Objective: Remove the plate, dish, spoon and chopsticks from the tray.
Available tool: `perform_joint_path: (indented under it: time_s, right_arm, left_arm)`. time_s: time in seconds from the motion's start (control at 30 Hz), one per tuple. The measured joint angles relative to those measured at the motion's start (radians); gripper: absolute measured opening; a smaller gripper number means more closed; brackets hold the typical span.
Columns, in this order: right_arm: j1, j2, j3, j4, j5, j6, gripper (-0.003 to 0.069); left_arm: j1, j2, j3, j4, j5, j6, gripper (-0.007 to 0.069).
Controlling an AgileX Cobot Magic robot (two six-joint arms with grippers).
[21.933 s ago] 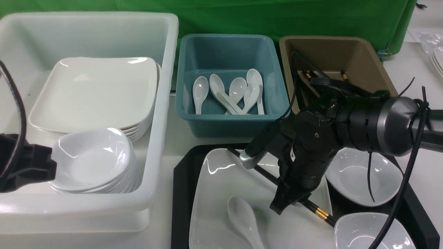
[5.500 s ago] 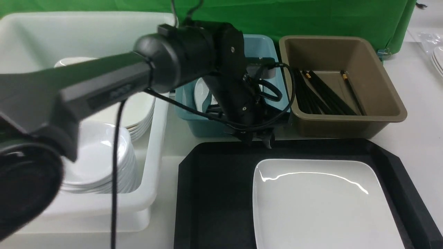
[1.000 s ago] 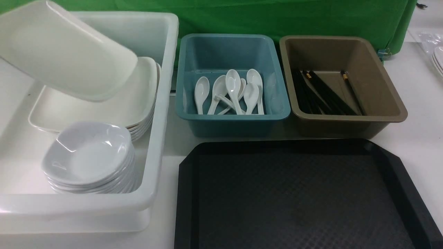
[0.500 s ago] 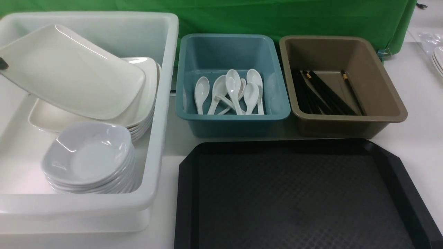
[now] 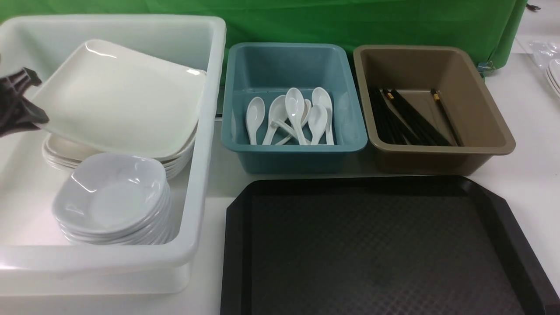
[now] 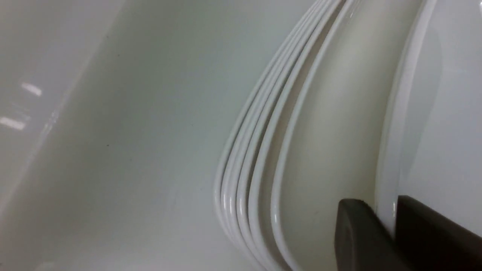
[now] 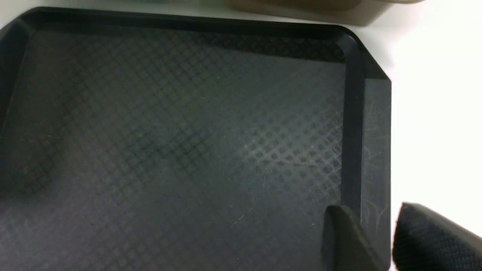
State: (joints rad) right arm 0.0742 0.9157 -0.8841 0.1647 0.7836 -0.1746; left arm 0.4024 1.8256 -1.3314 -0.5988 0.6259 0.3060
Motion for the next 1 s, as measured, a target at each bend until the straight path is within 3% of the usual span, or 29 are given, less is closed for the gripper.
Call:
perform_joint_path:
  time_s: [0.37,0.57,0.7,0.77,0.8,0.83,0.9,1.0]
  right_arm:
    - [0.000,0.000,0.000,0.008,0.001,0.000,0.0238]
    - [0.000,0.000,0.000,0.009,0.007,0.000,0.0238]
    - [0.000,0.000,-0.019,0.009,0.011,-0.003,0.0238]
    - [0.000,0.000,-0.048,0.009,0.019,-0.004,0.0235]
    - [0.000,0.000,-0.079,0.009,0.028,-0.016,0.0224]
    - [0.000,-0.002,-0.089,0.009,0.032,-0.021,0.0219]
    - [0.000,-0.016,-0.155,0.009,0.048,-0.046,0.0156]
    - [0.000,-0.075,-0.211,0.009,0.031,-0.053,0.0057]
  left_arm:
    - [-0.024,-0.005,-0.004,0.215,0.027,-0.066,0.0379]
    - [-0.027,-0.092,-0.061,0.237,0.044,-0.070,0.0440]
    - [-0.058,-0.154,-0.096,0.233,0.090,-0.059,0.0366]
    - [-0.098,-0.190,-0.103,0.230,0.119,-0.052,0.0280]
    - [-0.133,-0.218,-0.106,0.229,0.142,-0.043,0.0197]
    - [-0.144,-0.225,-0.106,0.228,0.147,-0.040,0.0171]
    - [-0.216,-0.276,-0.106,0.227,0.185,-0.011,0.0050]
    - [-0.299,-0.331,-0.106,0.226,0.206,0.011,0.0013]
